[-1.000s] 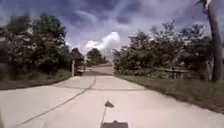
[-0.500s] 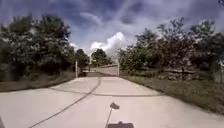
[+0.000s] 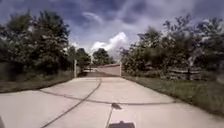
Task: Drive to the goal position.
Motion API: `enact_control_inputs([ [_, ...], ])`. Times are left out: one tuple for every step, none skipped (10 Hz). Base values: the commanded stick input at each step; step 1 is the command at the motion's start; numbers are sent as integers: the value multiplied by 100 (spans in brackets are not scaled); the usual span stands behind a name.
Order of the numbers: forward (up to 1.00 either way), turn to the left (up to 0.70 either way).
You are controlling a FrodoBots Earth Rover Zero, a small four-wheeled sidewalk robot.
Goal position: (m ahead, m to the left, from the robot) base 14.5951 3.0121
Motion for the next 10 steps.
enact_control_inputs([
  [98,-21],
  [98,-36],
  [98,-39],
  [98,-39],
  [98,-7],
  [98,0],
  [98,0],
  [98,0],
  [98,0],
  [98,0],
])
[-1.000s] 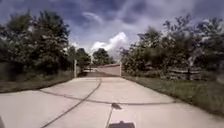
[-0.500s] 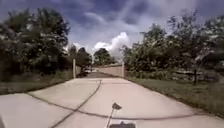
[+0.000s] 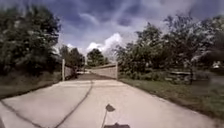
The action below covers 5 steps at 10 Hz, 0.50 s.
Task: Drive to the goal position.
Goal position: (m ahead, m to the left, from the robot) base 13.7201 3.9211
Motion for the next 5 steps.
enact_control_inputs([
  [98,0],
  [98,0],
  [98,0],
  [98,0],
  [98,0],
])
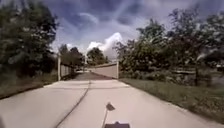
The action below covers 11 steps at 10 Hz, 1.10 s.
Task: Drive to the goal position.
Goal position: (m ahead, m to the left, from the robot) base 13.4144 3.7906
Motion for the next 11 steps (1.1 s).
enact_control_inputs([
  [98,0],
  [98,0],
  [98,0],
  [98,0],
  [98,0],
  [98,0],
  [98,0],
  [98,0],
  [98,0],
  [98,0],
  [98,0],
])
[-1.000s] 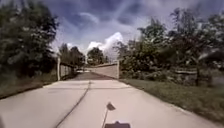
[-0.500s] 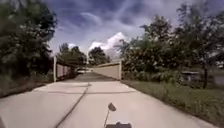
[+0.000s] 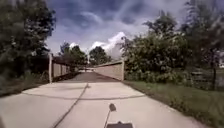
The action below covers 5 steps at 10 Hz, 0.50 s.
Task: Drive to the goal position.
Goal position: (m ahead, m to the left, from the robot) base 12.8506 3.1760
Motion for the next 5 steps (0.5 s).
enact_control_inputs([
  [98,0],
  [98,0],
  [98,0],
  [98,0],
  [98,0],
])
